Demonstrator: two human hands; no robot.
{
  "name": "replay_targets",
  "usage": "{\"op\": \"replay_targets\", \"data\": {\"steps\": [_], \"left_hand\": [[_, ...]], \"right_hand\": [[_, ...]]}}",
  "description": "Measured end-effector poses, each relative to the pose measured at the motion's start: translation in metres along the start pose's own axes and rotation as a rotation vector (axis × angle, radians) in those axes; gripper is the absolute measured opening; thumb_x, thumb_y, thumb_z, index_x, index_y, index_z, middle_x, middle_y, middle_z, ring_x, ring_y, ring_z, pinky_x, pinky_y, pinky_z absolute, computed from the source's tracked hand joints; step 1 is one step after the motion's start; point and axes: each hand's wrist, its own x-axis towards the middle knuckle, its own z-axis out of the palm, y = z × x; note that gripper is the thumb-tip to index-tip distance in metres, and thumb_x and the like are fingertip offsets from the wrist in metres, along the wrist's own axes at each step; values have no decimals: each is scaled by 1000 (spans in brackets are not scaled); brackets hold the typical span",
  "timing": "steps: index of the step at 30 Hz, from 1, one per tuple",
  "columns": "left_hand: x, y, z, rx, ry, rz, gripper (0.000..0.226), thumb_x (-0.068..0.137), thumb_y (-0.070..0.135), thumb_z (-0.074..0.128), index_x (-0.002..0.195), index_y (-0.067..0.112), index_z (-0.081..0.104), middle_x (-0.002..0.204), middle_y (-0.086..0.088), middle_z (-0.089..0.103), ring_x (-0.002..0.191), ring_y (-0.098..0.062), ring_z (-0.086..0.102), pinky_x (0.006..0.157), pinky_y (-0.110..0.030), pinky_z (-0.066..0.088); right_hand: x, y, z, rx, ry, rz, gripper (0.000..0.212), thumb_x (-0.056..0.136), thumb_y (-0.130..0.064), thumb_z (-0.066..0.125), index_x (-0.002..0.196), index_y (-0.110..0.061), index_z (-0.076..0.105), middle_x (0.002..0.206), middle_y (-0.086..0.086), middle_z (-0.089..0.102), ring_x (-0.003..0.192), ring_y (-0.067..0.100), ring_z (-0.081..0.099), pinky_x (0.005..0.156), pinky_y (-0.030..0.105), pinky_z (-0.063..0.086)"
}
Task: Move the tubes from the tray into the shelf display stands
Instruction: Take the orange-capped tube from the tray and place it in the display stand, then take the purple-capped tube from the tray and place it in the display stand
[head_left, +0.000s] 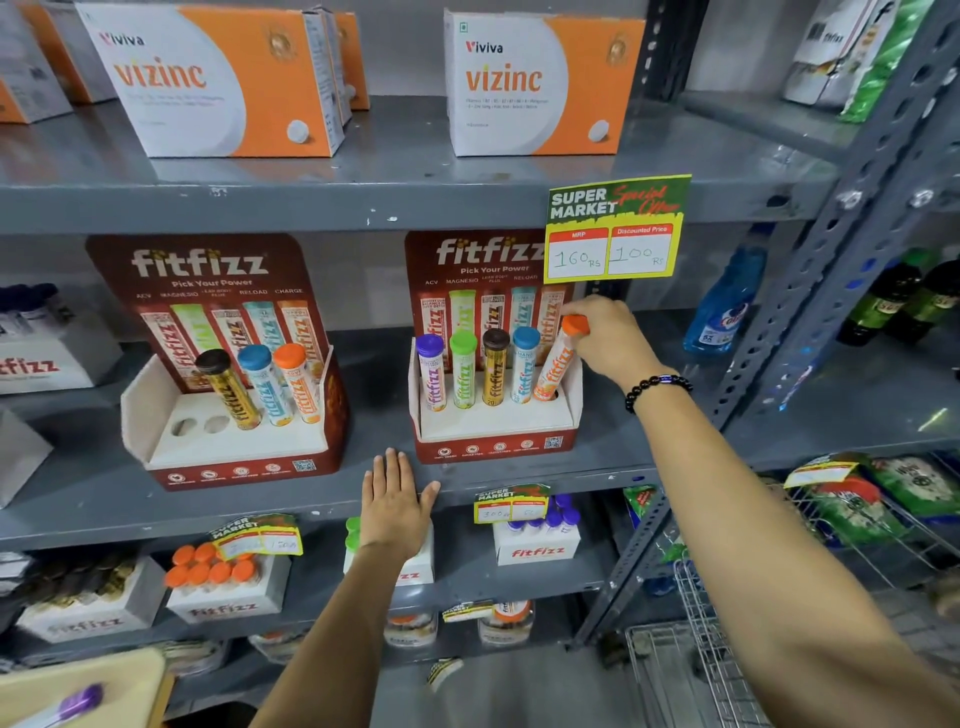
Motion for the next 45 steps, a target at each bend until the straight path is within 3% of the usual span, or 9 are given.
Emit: {"op": "replay_targets", "data": {"steps": [8,15,22,28,34,37,42,45], "left_hand": [[-1,0,-1,16,7,5,69,96,53,6,148,10,-8,157,-10,-11,142,-27,-13,112,-36,-9],[-1,0,0,18,3,1,70,95,54,6,148,11,-9,156,-9,-12,142,-26,-14,113,-36,-8],[-1,0,-2,16,1,4,70,95,54,5,148,10,-9,157,-9,-12,142,-26,-14,112,-35,-9],[-1,0,-2,18,-4,7,70,94,53,4,148,10,-9,156,-9,-12,142,-27,-14,112,-36,-9],[-1,0,-4,14,-17,13,70,95,53,5,148,9,-9,156,-10,-12,142,-27,-14,113,-36,-9],[0,-2,-5,-25,-17,25,71,96,53,8,148,8,-7,157,-11,-11,143,-27,-13,114,-36,-7],[-9,-14,-1,-53,60,53,68,98,51,12,148,9,-4,157,-8,-8,143,-23,-11,113,-33,-9],[-35,-32,5,-87,121,51,88,83,64,-16,148,8,1,157,-9,-3,144,-22,-7,112,-31,-12]], "right_hand": [[5,3,5,-49,8,-82,43,86,11,48,124,-6,59,131,16,55,118,33,52,103,38,43],[9,10,9,-72,46,-35,44,86,11,47,125,-8,59,129,17,57,116,34,54,99,37,45],[6,9,24,-96,-57,-65,44,85,13,47,124,-5,58,131,17,56,119,34,52,105,41,42],[1,10,32,-45,-20,-48,36,88,7,49,121,-4,59,128,19,59,117,36,53,103,45,44],[0,19,40,125,3,7,50,87,6,52,133,-13,50,135,13,56,121,31,52,105,45,43],[-3,23,47,181,110,-20,56,87,0,55,138,-19,43,135,9,56,121,27,54,102,44,46],[-23,-3,62,172,374,-78,50,88,4,49,137,-3,41,143,17,45,135,30,39,114,40,31],[-37,-38,88,149,365,-238,44,88,1,46,132,-1,46,140,17,49,133,30,41,114,43,29]]}}
